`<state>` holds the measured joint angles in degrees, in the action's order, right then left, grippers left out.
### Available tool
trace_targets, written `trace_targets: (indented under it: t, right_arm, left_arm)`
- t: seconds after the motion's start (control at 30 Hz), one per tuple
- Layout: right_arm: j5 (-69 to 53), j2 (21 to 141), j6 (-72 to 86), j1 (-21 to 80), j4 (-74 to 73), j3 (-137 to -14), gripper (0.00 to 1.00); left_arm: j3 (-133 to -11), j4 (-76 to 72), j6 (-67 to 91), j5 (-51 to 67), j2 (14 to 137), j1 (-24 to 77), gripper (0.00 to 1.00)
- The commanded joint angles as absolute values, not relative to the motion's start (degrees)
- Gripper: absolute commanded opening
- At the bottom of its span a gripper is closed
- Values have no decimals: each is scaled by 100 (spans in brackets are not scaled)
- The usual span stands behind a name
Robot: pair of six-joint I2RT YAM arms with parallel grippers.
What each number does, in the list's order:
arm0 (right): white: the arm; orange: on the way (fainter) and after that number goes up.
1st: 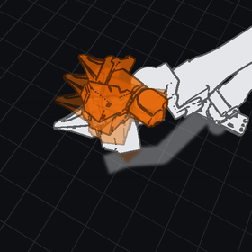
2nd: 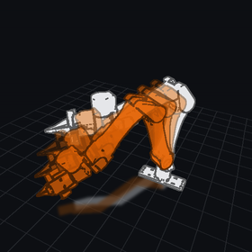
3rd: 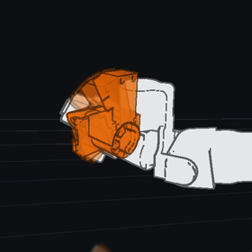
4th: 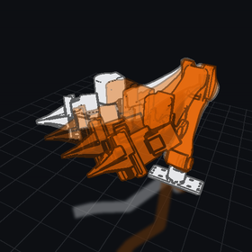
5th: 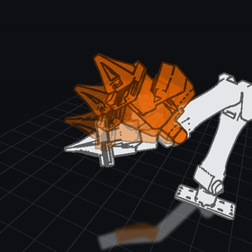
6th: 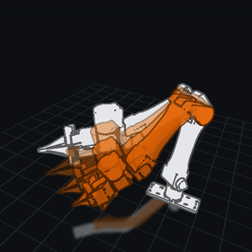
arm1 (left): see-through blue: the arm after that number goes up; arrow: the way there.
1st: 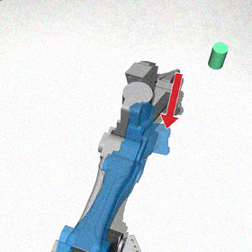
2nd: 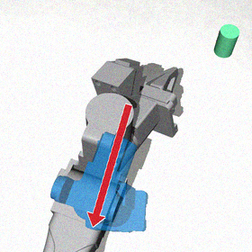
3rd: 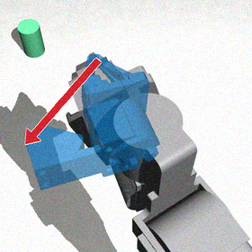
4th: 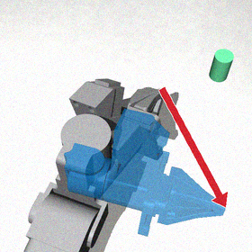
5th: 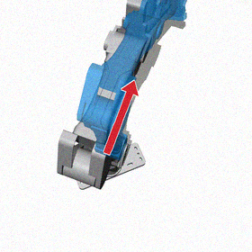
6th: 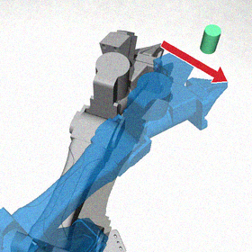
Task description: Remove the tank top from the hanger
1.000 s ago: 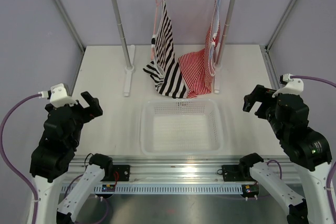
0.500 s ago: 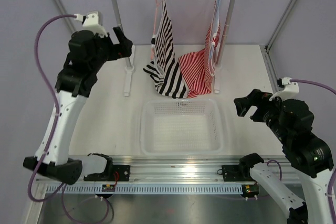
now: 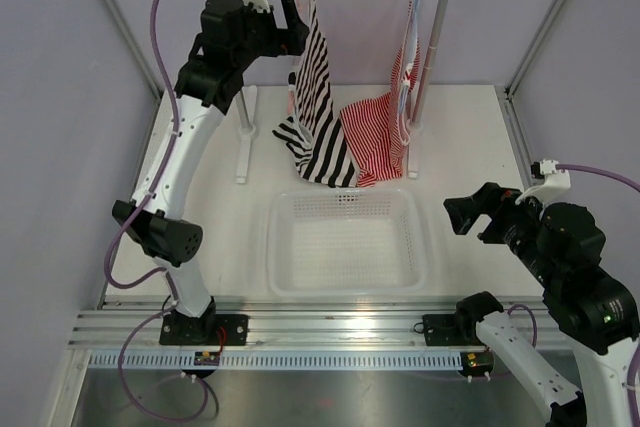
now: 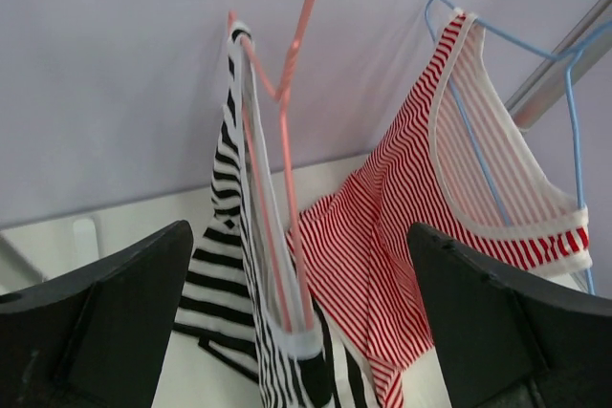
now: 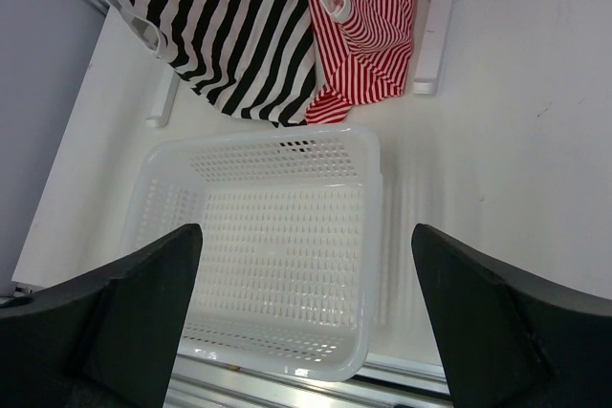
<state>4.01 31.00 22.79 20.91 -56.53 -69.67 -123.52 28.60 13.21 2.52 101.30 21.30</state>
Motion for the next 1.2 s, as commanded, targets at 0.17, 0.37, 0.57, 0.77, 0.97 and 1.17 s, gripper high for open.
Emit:
trace_targets:
  t: [0.17,0.37,0.57,0.77,0.97,1.17]
  right_arm:
    - [343,3050,2110,2118,-5730,-7066,99]
    - [334,3050,2022,2118,-5722,-7058,100]
    - [387,3067,1890,2118,-5783,-7102,99]
    - [404,3076,1872,2118,-5775,-7102,99]
    - [325,3103,1898,2127,-5687,-7049,99]
    - [264,3173,1934,2118,-5555,-7005,99]
  left_arm:
    - [-13298,3190,730,-544,10942,2522,75]
    - [-13333,3278,545,-870,11100,2619,53]
    - [-13517,3348,475,-967,11241,2619,23]
    - [-13667,3217,589,-984,11119,2619,0]
    - [-13667,2944,580,-1028,10584,2619,0]
    - [-13107,3059,475,-1081,9933,2619,0]
